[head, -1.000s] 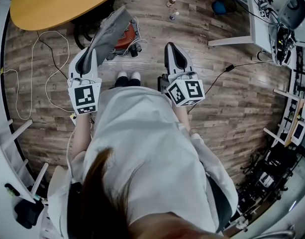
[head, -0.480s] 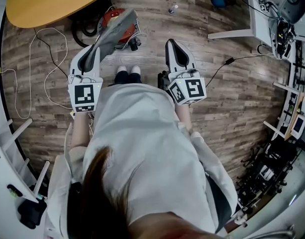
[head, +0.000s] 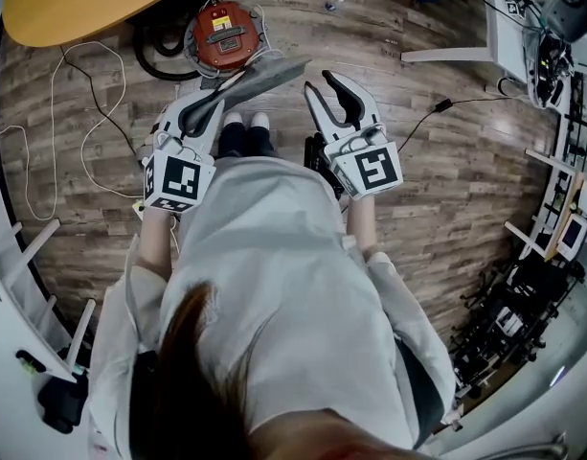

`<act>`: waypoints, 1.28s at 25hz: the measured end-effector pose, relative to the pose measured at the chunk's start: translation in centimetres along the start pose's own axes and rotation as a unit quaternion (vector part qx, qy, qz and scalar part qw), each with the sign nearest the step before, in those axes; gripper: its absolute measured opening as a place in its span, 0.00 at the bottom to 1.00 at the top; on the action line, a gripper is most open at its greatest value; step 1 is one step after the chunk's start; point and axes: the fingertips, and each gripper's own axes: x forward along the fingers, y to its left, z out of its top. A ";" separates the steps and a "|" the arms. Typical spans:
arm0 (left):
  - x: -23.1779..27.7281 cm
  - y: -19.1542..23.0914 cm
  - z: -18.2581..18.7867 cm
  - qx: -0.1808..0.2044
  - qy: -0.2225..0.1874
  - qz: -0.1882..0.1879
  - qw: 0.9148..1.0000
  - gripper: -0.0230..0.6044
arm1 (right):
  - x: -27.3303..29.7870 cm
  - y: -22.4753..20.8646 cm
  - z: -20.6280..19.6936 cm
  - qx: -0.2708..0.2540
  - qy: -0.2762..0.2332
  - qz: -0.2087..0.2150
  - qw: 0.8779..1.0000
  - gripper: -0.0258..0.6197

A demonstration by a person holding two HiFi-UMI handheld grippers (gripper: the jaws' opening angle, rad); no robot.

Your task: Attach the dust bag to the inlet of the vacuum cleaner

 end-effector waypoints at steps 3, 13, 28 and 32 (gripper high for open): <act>1.1 -1.5 -0.6 0.014 0.012 -0.043 0.999 0.10 | 0.7 1.5 -1.9 -0.043 0.054 0.048 0.996 0.27; 5.0 -5.4 -4.3 0.053 0.042 -0.144 0.987 0.10 | 3.0 4.1 -8.7 -0.124 0.188 0.154 0.962 0.31; 11.7 -8.8 -12.5 0.077 0.079 -0.215 0.970 0.10 | 6.0 5.6 -24.0 -0.297 0.333 0.282 0.849 0.14; 14.4 -9.1 -15.5 0.070 0.085 -0.219 0.969 0.10 | 7.4 4.9 -27.6 -0.301 0.338 0.290 0.843 0.10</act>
